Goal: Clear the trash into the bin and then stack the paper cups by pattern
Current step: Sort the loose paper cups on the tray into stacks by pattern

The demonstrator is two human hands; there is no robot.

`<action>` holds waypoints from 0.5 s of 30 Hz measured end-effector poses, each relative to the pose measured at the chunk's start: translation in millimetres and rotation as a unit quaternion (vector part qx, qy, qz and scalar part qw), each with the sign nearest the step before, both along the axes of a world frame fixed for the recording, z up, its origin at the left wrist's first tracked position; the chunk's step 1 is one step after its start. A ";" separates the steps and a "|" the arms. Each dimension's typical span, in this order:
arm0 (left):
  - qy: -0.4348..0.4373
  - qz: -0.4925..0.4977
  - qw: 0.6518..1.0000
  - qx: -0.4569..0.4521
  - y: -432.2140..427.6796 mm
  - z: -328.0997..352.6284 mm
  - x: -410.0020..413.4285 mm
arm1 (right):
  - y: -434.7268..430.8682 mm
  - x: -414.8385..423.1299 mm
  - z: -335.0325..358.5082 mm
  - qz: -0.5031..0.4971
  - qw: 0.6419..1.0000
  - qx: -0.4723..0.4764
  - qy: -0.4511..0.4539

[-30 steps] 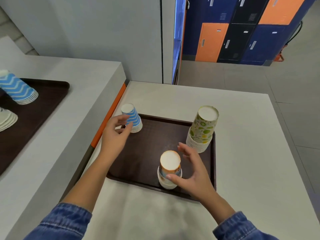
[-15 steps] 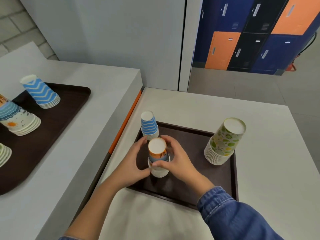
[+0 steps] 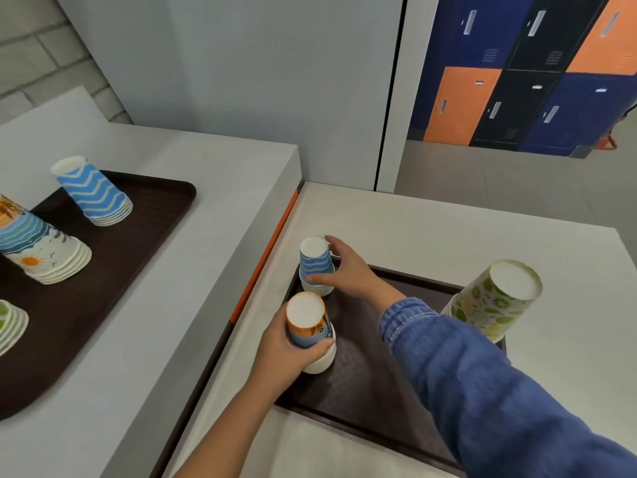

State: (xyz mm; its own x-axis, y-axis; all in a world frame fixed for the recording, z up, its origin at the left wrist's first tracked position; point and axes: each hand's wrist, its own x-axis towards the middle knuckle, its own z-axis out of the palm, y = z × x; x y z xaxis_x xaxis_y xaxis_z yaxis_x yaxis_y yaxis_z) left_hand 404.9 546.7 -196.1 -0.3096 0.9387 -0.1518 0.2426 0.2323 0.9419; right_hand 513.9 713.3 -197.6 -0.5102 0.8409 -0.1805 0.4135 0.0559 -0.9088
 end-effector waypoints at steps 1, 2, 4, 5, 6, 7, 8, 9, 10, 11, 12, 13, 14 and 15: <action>0.000 -0.004 1.000 -0.006 1.0 -1.9 -1.8 | 2.3 -4.5 -4.1 0.008 1.000 0.001 0.013; 0.000 -0.008 1.000 -0.014 2.7 -4.4 -3.0 | 4.1 -7.7 -8.8 0.012 1.000 0.001 0.024; -0.005 -0.016 0.999 -0.031 6.0 -10.1 -5.2 | 6.8 -11.4 -18.0 0.008 0.999 -0.007 0.039; -0.010 -0.024 0.999 -0.038 7.5 -12.8 -6.7 | 8.2 -12.9 -23.0 0.006 0.999 -0.012 0.040; -0.011 -0.032 0.998 -0.045 8.4 -16.4 -8.6 | 9.3 -14.0 -28.6 0.005 0.999 -0.015 0.039; -0.011 -0.042 0.998 -0.051 8.8 -19.5 -10.3 | 10.3 -15.3 -33.7 0.004 0.999 -0.016 0.034; -0.011 -0.051 0.997 -0.059 8.9 -22.0 -11.8 | 11.0 -16.3 -38.0 0.002 0.999 -0.017 0.030; -0.012 -0.057 0.996 -0.066 8.7 -24.5 -13.0 | 11.8 -17.2 -41.4 -0.001 1.000 -0.014 0.026; -0.015 -0.063 0.995 -0.071 8.7 -27.7 -14.1 | 12.6 -18.4 -44.0 -0.004 1.000 -0.010 0.026; -0.017 -0.069 0.995 -0.073 9.1 -30.7 -14.6 | 13.2 -19.4 -46.3 -0.007 1.000 -0.004 0.024; -0.018 -0.075 0.994 -0.074 9.9 -33.7 -14.6 | 13.8 -20.3 -49.2 -0.010 1.000 0.002 0.023; -0.019 -0.078 0.994 -0.076 10.5 -36.3 -14.2 | 12.9 -20.9 -50.1 -0.014 1.000 0.008 0.018; -0.022 -0.080 0.994 -0.077 11.3 -39.8 -14.3 | 12.4 -21.2 -52.1 -0.019 1.000 0.015 0.015; -0.025 -0.079 0.994 -0.078 11.9 -43.3 -14.4 | 11.1 -21.1 -53.3 -0.020 1.000 0.018 0.009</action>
